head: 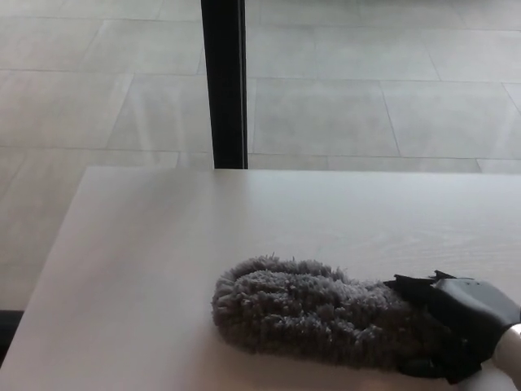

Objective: The robot uses its right hand to pick up the duster kept in the middle of the desk and use it to wipe the desk by swiping its surface twice

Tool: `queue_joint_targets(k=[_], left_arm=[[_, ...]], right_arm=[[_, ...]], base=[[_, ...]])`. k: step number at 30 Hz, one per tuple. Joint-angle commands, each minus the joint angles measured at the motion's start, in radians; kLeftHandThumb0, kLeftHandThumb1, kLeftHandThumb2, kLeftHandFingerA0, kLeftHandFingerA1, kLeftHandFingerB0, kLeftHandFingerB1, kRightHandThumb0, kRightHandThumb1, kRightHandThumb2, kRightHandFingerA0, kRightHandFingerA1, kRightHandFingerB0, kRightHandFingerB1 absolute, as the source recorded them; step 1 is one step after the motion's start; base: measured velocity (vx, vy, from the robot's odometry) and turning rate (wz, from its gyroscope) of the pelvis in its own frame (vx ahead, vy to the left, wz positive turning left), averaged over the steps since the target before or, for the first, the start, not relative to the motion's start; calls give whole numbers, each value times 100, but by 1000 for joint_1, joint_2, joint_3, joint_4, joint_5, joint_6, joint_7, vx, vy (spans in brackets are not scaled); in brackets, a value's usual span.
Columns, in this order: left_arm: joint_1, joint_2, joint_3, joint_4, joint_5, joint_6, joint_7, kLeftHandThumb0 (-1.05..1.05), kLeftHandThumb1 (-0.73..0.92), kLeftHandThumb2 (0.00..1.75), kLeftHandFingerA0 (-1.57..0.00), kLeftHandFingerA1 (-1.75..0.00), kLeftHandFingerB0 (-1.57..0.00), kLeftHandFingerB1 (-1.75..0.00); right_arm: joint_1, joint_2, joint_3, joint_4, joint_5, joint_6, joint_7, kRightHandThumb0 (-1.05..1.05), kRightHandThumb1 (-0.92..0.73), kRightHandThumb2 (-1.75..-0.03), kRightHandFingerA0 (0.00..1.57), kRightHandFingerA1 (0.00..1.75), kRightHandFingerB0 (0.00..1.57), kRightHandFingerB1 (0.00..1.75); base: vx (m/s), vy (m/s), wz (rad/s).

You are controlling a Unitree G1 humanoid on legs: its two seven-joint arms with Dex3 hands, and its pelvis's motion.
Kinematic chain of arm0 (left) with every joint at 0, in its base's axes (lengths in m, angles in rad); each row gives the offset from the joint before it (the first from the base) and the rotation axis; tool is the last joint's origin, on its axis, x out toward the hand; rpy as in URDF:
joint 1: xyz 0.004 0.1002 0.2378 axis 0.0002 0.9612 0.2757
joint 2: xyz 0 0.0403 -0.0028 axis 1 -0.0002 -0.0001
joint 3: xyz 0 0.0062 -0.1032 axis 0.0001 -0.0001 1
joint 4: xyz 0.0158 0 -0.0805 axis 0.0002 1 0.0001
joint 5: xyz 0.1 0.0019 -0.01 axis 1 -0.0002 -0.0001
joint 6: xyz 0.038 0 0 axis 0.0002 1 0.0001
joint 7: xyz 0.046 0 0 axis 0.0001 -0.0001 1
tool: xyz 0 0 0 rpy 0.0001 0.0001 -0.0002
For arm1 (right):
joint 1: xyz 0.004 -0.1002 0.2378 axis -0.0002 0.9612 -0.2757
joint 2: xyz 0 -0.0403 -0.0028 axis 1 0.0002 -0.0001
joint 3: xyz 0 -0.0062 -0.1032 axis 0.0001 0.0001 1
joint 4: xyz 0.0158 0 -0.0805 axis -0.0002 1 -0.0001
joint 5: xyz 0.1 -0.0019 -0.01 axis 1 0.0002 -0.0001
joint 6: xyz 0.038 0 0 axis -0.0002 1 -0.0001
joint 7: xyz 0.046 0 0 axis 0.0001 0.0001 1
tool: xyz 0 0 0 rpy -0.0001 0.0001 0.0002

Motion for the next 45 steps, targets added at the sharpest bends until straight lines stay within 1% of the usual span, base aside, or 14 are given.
queue_joint_targets(k=[1, 3, 4, 9, 12, 17, 19, 27, 33, 35, 36, 37, 39, 45], left_arm=[[4, 35, -15, 4, 0, -39, -14, -51, 72, 61, -51, -62, -41, -46], [1, 34, -8, 4, -8, -33, -13, -51, 72, 61, -52, -63, -43, -47], [1, 32, 0, 2, -18, -34, -23, -51, 70, 61, -50, -63, -44, -48], [-8, 31, -7, 4, -11, -40, -31, -49, 71, 61, -50, -62, -44, -47], [-12, 29, -11, 15, -4, -51, -31, -48, 70, 61, -52, -57, -48, -45], [-24, 22, -1, 14, -16, -41, -29, -48, 67, 60, -55, -60, -54, -46], [-26, 21, -4, 15, -13, -49, -30, -48, 67, 60, -54, -59, -52, -45], [-37, 13, 17, 5, -41, -48, -64, -50, 67, 60, -47, -57, -52, -46], [-36, 14, 13, -5, -36, -50, -59, -50, 68, 61, -47, -56, -57, -47], [-40, 11, 17, -4, -41, -46, -57, -51, 66, 60, -46, -57, -58, -49], [-34, 10, 17, -14, -44, -52, -70, -54, 67, 61, -45, -60, -55, -50], [-34, 10, 18, -12, -44, -53, -77, -52, 67, 60, -47, -61, -55, -49], [-35, 10, 21, -9, -46, -52, -80, -52, 67, 60, -46, -60, -56, -49], [-37, 15, 25, -4, -43, -60, -70, -52, 66, 60, -52, -58, -56, -46]], right_arm=[[0, 5, 72, 100, -200, -145, -302, -26, -68, -62, 94, 122, 71, 47], [-5, 1, 92, 109, -236, -161, -371, -23, -65, -66, 93, 141, 75, 51], [3, 4, 122, 141, -294, -220, -543, -22, -59, -71, 92, 161, 99, 66], [-8, 9, 175, 209, -380, -268, -835, -11, -47, -97, 86, 166, 100, 97], [-6, 7, 193, 207, -394, -240, -855, -21, -56, -81, 87, 168, 89, 101], [-14, -1, 240, 241, -428, -233, -904, -21, -54, -90, 102, 163, 91, 115], [-14, -2, 275, 252, -454, -230, -935, -26, -53, -84, 110, 160, 94, 101], [-6, -7, 359, 276, -517, -200, -1034, -29, -52, -78, 107, 164, 90, 106], [-40, -17, 503, 330, -641, -128, -1120, -41, -55, -68, 118, 155, 98, 75], [-70, -42, 524, 317, -648, -148, -1058, -40, -55, -69, 121, 154, 98, 73], [-83, -45, 532, 327, -643, -164, -1055, -37, -38, -94, 137, 136, 95, 91], [-114, -48, 546, 352, -640, -181, -1031, -42, -53, -70, 120, 155, 100, 81], [-138, -52, 561, 369, -633, -192, -1005, -42, -56, -66, 118, 157, 100, 75], [-239, -69, 580, 466, -577, -241, -939, -33, -52, -80, 114, 160, 99, 84]], base=[[0, 0, 0], [0, 0, 0], [0, 0, 0], [0, 0, 0], [0, 0, 0], [0, 0, 0], [0, 0, 0], [0, 0, 0], [0, 0, 0], [0, 0, 0], [0, 0, 0], [0, 0, 0], [0, 0, 0], [0, 0, 0]])
